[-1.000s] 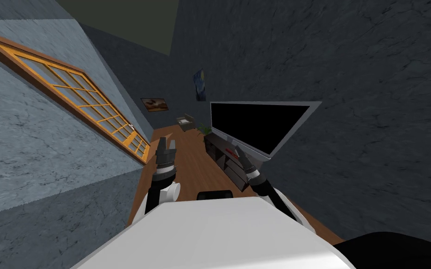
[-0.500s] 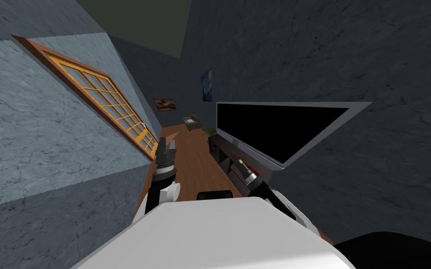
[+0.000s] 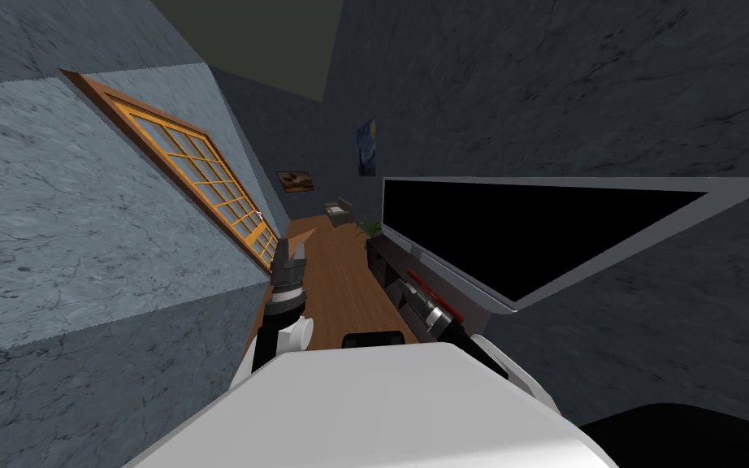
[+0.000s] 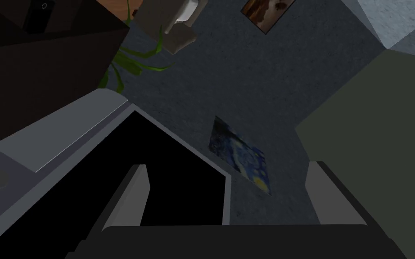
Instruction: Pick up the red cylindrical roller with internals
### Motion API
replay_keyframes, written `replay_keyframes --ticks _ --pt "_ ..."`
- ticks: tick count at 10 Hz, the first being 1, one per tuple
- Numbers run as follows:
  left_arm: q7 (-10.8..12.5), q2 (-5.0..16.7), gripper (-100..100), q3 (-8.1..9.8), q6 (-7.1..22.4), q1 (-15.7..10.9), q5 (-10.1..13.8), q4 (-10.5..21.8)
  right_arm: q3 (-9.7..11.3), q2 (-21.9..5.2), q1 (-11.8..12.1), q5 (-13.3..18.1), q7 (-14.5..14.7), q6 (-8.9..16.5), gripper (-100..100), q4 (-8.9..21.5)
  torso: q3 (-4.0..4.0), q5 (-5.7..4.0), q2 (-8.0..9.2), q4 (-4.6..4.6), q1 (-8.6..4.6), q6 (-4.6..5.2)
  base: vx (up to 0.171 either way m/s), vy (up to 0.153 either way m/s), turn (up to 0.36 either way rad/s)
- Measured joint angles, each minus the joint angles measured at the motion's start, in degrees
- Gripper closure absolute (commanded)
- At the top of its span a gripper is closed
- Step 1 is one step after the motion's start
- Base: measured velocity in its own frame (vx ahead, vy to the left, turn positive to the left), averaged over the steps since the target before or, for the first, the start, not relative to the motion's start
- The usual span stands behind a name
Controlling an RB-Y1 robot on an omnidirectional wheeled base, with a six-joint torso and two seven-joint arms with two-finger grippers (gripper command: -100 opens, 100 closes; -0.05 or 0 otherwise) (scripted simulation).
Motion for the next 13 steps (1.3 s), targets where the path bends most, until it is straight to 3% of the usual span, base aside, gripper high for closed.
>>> replay_keyframes --ticks 4,8,13 --pt "0.00 0.00 0 0.00 0.00 0.00 0.00 0.00 2.18 -7.18 0.39 -0.35 3.82 4.76 -100 4.05 -0.08 -0.01 -0.14 -0.03 -0.02 -0.01 0.128 -0.019 0.154" --pt "0.00 0.00 0 0.00 0.00 0.00 0.00 0.00 3.76 -10.11 0.81 0.12 6.62 9.49 -100 4.76 0.04 -0.01 0.08 0.02 -0.04 0.01 0.072 -0.026 0.120" --pt "0.00 0.00 0 0.00 0.00 0.00 0.00 0.00 6.35 -16.55 0.46 -0.11 10.36 15.54 -100 8.85 -0.02 -0.01 -0.04 -0.01 -0.02 0.00 0.097 -0.029 0.126"
